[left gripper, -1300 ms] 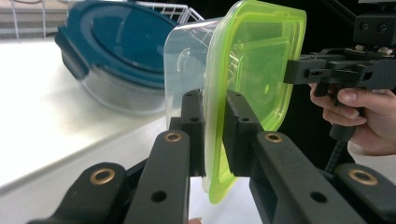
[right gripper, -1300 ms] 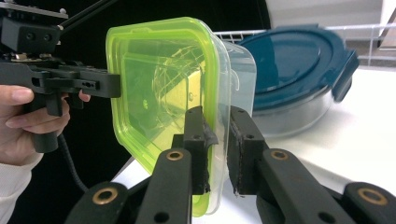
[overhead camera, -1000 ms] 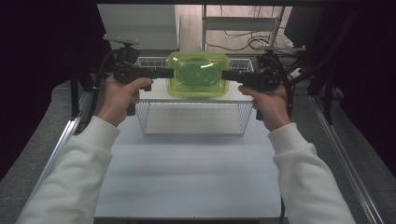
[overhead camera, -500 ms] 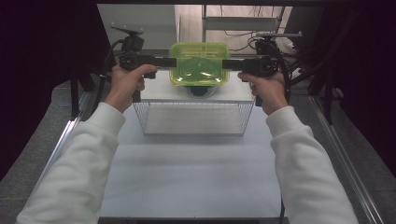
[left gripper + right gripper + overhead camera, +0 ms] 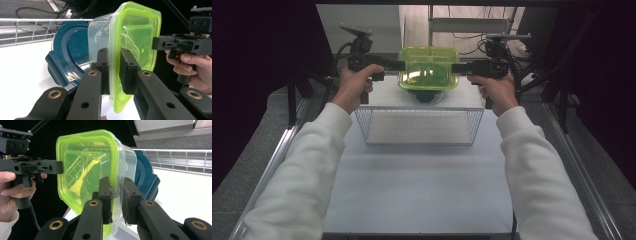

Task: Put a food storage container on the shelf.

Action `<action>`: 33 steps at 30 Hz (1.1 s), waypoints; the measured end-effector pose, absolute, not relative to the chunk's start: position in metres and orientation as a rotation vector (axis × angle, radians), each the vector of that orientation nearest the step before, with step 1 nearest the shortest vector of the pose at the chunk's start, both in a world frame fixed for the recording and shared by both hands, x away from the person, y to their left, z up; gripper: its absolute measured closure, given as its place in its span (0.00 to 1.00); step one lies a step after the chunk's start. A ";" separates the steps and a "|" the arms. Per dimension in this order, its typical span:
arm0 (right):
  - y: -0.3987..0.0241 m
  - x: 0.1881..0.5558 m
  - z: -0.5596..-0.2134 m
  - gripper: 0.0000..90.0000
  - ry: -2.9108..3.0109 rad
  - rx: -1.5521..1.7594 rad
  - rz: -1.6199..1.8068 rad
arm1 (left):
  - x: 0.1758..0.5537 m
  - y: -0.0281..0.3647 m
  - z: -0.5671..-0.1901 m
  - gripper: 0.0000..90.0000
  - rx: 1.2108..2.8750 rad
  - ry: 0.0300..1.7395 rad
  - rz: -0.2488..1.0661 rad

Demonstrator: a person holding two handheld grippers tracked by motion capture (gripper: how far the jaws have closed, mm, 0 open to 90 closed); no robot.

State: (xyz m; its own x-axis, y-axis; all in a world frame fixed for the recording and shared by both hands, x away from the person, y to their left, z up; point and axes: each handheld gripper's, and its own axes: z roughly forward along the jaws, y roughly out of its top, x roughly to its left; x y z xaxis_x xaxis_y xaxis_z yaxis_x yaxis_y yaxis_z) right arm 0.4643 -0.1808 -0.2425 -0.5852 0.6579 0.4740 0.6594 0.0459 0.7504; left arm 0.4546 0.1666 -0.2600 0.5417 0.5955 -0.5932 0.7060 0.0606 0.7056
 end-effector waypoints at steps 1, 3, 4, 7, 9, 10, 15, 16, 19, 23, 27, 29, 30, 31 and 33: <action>-0.181 0.466 -0.242 0.86 -2.266 -1.435 -1.624 | 0.456 0.167 -0.261 0.90 1.606 1.132 -0.122; -0.180 0.470 -0.242 0.86 -2.250 -1.450 -1.611 | 0.458 0.167 -0.261 0.90 1.595 1.142 -0.122; -0.179 0.473 -0.242 0.86 -2.242 -1.459 -1.601 | 0.459 0.168 -0.261 0.89 1.594 1.147 -0.123; -0.178 0.480 -0.243 0.85 -2.213 -1.472 -1.585 | 0.462 0.169 -0.262 0.89 1.576 1.166 -0.140; -0.177 0.486 -0.244 0.85 -2.192 -1.480 -1.572 | 0.464 0.170 -0.263 0.88 1.568 1.179 -0.142; -0.177 0.489 -0.244 0.85 -2.184 -1.485 -1.565 | 0.465 0.170 -0.263 0.88 1.568 1.176 -0.138; -0.176 0.501 -0.248 0.84 -2.133 -1.486 -1.549 | 0.471 0.173 -0.267 0.86 1.539 1.202 -0.171; -0.176 0.503 -0.249 0.83 -2.125 -1.489 -1.547 | 0.472 0.173 -0.268 0.85 1.533 1.209 -0.178; -0.176 0.509 -0.253 0.81 -2.093 -1.493 -1.550 | 0.476 0.173 -0.272 0.83 1.515 1.228 -0.189; -0.174 0.514 -0.258 0.79 -2.053 -1.511 -1.555 | 0.482 0.174 -0.278 0.81 1.490 1.237 -0.213; -0.174 0.516 -0.261 0.77 -2.035 -1.515 -1.561 | 0.484 0.173 -0.280 0.78 1.491 1.238 -0.205; -0.174 0.516 -0.261 0.75 -2.039 -1.519 -1.562 | 0.485 0.172 -0.281 0.76 1.497 1.241 -0.198; -0.174 0.516 -0.261 0.72 -2.047 -1.521 -1.564 | 0.485 0.172 -0.281 0.74 1.496 1.245 -0.187; -0.174 0.516 -0.262 0.68 -2.061 -1.529 -1.564 | 0.486 0.172 -0.281 0.70 1.495 1.252 -0.177; -0.175 0.516 -0.262 0.57 -2.100 -1.538 -1.558 | 0.486 0.172 -0.281 0.63 1.497 1.257 -0.162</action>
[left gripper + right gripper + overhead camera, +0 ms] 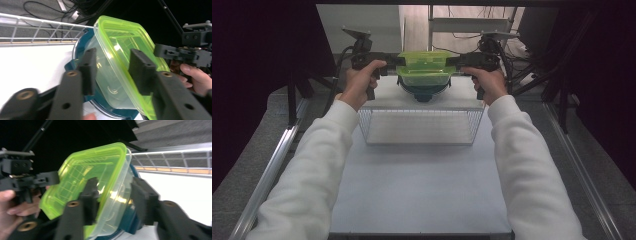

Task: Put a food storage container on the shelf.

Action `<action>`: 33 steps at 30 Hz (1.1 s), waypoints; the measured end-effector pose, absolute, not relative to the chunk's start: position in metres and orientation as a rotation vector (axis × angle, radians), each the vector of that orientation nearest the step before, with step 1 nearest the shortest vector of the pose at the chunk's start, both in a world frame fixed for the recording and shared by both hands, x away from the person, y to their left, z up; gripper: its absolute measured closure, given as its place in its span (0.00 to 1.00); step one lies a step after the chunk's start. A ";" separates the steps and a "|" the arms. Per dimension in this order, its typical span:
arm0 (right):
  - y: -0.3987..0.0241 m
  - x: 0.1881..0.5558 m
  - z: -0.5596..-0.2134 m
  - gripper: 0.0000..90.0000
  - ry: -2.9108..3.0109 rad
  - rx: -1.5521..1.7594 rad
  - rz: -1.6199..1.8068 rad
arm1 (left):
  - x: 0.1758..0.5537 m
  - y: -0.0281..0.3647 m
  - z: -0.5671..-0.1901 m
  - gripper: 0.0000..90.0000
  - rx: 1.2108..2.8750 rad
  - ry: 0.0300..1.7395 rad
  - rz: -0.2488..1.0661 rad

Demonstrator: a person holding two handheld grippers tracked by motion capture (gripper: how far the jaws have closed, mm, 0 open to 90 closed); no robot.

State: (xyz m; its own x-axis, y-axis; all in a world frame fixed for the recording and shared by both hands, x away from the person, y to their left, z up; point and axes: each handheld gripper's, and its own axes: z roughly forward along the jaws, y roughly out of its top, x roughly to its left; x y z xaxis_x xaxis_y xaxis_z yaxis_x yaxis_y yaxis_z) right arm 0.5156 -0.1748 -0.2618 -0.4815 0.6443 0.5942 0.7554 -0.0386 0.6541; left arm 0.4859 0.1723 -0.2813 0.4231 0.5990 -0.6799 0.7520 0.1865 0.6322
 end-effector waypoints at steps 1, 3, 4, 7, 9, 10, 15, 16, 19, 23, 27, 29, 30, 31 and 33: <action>-0.175 0.515 -0.262 0.52 -2.125 -1.532 -1.561 | 0.486 0.173 -0.281 0.59 1.497 1.261 -0.156; -0.175 0.515 -0.262 0.43 -2.132 -1.525 -1.565 | 0.485 0.173 -0.280 0.47 1.497 1.262 -0.144; -0.176 0.514 -0.261 0.41 -2.126 -1.519 -1.576 | 0.484 0.174 -0.280 0.43 1.498 1.259 -0.131; -0.179 0.509 -0.257 0.35 -2.145 -1.503 -1.636 | 0.478 0.176 -0.275 0.38 1.504 1.226 -0.094; -0.182 0.504 -0.253 0.34 -2.163 -1.493 -1.686 | 0.471 0.178 -0.272 0.35 1.502 1.201 -0.060; -0.184 0.500 -0.252 0.34 -2.169 -1.482 -1.713 | 0.467 0.180 -0.270 0.34 1.499 1.187 -0.048; -0.194 0.481 -0.245 0.34 -2.218 -1.455 -1.780 | 0.446 0.186 -0.263 0.30 1.530 1.130 0.014; -0.195 0.477 -0.245 0.34 -2.240 -1.441 -1.775 | 0.441 0.187 -0.262 0.30 1.534 1.118 0.024; -0.198 0.466 -0.245 0.34 -2.282 -1.403 -1.771 | 0.429 0.189 -0.262 0.29 1.546 1.104 0.050; -0.200 0.450 -0.246 0.33 -2.367 -1.352 -1.764 | 0.409 0.192 -0.266 0.28 1.563 1.083 0.063; -0.203 0.435 -0.251 0.32 -2.443 -1.290 -1.762 | 0.389 0.195 -0.271 0.28 1.572 1.058 0.086; -0.206 0.428 -0.254 0.32 -2.474 -1.267 -1.764 | 0.380 0.196 -0.275 0.28 1.585 1.053 0.099; -0.208 0.425 -0.256 0.32 -2.476 -1.259 -1.765 | 0.375 0.196 -0.277 0.27 1.594 1.050 0.110; -0.210 0.422 -0.259 0.32 -2.477 -1.254 -1.768 | 0.371 0.196 -0.279 0.27 1.602 1.048 0.122; -0.215 0.415 -0.264 0.32 -2.481 -1.251 -1.759 | 0.362 0.196 -0.283 0.27 1.610 1.042 0.130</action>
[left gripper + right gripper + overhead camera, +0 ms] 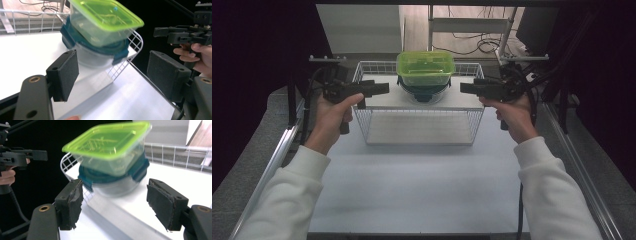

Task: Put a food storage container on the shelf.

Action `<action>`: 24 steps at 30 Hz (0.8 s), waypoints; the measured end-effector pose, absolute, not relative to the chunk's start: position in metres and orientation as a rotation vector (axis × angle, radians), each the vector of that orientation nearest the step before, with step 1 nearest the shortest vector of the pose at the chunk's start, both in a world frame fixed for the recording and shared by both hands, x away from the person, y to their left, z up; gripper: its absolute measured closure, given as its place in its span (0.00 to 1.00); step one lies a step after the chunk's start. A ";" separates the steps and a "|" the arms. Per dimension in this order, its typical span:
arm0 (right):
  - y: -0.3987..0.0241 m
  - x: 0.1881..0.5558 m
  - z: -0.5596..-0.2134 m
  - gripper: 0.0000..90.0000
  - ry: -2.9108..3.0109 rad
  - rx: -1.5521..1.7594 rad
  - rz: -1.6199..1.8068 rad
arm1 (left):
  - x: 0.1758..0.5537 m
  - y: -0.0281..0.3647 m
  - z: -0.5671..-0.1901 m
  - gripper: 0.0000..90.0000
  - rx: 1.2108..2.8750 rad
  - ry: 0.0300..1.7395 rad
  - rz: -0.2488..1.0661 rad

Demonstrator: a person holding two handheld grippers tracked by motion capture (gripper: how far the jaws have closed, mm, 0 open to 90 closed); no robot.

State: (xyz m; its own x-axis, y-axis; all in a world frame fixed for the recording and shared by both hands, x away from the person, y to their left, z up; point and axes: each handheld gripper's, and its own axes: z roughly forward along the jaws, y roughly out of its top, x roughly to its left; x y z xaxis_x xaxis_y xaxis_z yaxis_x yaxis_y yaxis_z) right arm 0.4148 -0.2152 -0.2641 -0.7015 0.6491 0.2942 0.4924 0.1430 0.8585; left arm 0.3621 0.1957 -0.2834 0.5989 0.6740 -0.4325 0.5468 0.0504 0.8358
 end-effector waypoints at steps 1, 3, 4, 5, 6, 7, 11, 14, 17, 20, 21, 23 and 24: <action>-0.217 0.413 -0.266 0.32 2.265 1.137 1.601 | 0.356 0.196 -0.287 0.27 1.615 1.037 0.136; -0.221 0.406 -0.272 0.32 2.268 1.139 1.594 | 0.348 0.195 -0.292 0.27 1.621 1.036 0.145; -0.223 0.402 -0.276 0.32 2.272 1.133 1.594 | 0.343 0.195 -0.295 0.27 1.629 1.036 0.155; -0.224 0.397 -0.279 0.32 2.276 1.130 1.591 | 0.339 0.195 -0.299 0.27 1.637 1.038 0.166; -0.226 0.392 -0.282 0.32 2.279 1.120 1.581 | 0.334 0.195 -0.303 0.27 1.647 1.038 0.175; -0.228 0.386 -0.286 0.32 2.279 1.108 1.569 | 0.329 0.194 -0.307 0.27 1.654 1.040 0.185; -0.236 0.361 -0.305 0.32 2.274 1.057 1.574 | 0.308 0.194 -0.328 0.27 1.668 1.045 0.206; -0.242 0.346 -0.320 0.32 2.282 1.049 1.574 | 0.294 0.193 -0.348 0.27 1.686 1.057 0.212; -0.247 0.330 -0.339 0.32 2.305 1.064 1.573 | 0.281 0.191 -0.366 0.26 1.733 1.068 0.223; -0.253 0.319 -0.359 0.32 2.319 1.090 1.554 | 0.270 0.189 -0.386 0.26 1.774 1.084 0.237; -0.255 0.315 -0.368 0.32 2.320 1.106 1.551 | 0.268 0.189 -0.391 0.26 1.783 1.087 0.242; -0.257 0.310 -0.379 0.32 2.324 1.133 1.554 | 0.262 0.188 -0.403 0.26 1.811 1.099 0.235; -0.259 0.307 -0.386 0.32 2.330 1.144 1.549 | 0.260 0.187 -0.409 0.26 1.815 1.106 0.227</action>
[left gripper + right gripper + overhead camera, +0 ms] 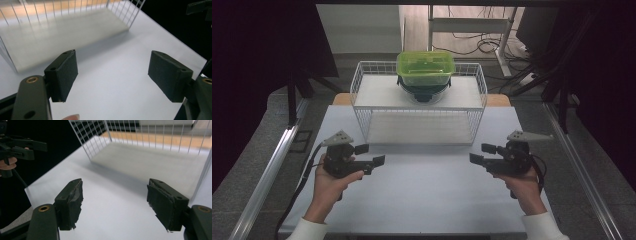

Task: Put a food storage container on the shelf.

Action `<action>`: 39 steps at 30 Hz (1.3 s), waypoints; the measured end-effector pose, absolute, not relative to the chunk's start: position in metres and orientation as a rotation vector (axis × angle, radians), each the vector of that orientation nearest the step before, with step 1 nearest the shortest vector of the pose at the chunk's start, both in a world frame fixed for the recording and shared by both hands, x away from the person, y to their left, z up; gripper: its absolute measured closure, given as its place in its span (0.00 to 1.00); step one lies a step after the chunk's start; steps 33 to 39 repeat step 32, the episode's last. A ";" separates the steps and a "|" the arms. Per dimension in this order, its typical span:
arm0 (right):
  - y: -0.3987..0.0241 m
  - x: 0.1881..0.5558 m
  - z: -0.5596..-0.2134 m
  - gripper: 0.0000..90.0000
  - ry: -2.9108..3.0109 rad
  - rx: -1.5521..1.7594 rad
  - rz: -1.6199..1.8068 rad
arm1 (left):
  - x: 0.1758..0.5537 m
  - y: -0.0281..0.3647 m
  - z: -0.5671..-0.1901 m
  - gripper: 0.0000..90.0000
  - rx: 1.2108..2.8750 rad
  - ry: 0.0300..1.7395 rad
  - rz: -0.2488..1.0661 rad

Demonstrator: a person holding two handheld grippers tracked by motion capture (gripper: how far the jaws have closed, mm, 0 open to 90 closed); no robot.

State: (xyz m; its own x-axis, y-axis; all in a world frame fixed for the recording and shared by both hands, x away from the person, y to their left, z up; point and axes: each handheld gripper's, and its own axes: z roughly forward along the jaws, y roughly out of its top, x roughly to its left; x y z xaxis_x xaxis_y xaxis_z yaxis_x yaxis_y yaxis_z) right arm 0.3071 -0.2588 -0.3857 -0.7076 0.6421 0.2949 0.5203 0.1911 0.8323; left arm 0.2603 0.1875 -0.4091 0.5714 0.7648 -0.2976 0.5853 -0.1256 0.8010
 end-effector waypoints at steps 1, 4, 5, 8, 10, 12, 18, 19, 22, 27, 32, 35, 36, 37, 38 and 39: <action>-0.260 0.304 -0.392 0.32 2.336 1.160 1.535 | 0.259 0.187 -0.415 0.26 1.818 1.111 0.216; -0.264 0.298 -0.409 0.32 2.345 1.192 1.460 | 0.255 0.186 -0.432 0.26 1.839 1.130 0.196; -0.266 0.298 -0.414 0.32 2.346 1.208 1.450 | 0.253 0.186 -0.437 0.26 1.840 1.135 0.193; -0.271 0.295 -0.426 0.32 2.348 1.229 1.418 | 0.250 0.186 -0.452 0.25 1.883 1.157 0.199; -0.273 0.294 -0.432 0.32 2.359 1.240 1.408 | 0.250 0.187 -0.459 0.26 1.900 1.167 0.193; -0.276 0.293 -0.439 0.32 2.377 1.233 1.372 | 0.251 0.189 -0.465 0.25 1.919 1.182 0.197; -0.274 0.293 -0.446 0.32 2.401 1.233 1.339 | 0.251 0.192 -0.466 0.25 1.899 1.190 0.195; -0.273 0.293 -0.446 0.32 2.403 1.235 1.337 | 0.251 0.192 -0.466 0.25 1.901 1.191 0.197; -0.275 0.292 -0.445 0.32 2.397 1.222 1.340 | 0.251 0.192 -0.466 0.25 1.898 1.193 0.201; -0.278 0.292 -0.444 0.31 2.383 1.234 1.345 | 0.251 0.193 -0.467 0.25 1.897 1.198 0.206; -0.280 0.294 -0.445 0.26 2.368 1.249 1.340 | 0.252 0.196 -0.468 0.25 1.893 1.206 0.220; -0.280 0.294 -0.445 0.26 2.368 1.249 1.340 | 0.252 0.196 -0.468 0.25 1.893 1.206 0.220; -0.280 0.294 -0.445 0.26 2.368 1.249 1.340 | 0.252 0.196 -0.468 0.25 1.893 1.206 0.220; -0.280 0.294 -0.445 0.26 2.368 1.249 1.340 | 0.252 0.196 -0.468 0.25 1.893 1.206 0.220; -0.280 0.294 -0.445 0.26 2.368 1.249 1.340 | 0.252 0.196 -0.468 0.25 1.893 1.206 0.220; -0.280 0.294 -0.445 0.26 2.368 1.249 1.340 | 0.252 0.196 -0.468 0.25 1.893 1.206 0.220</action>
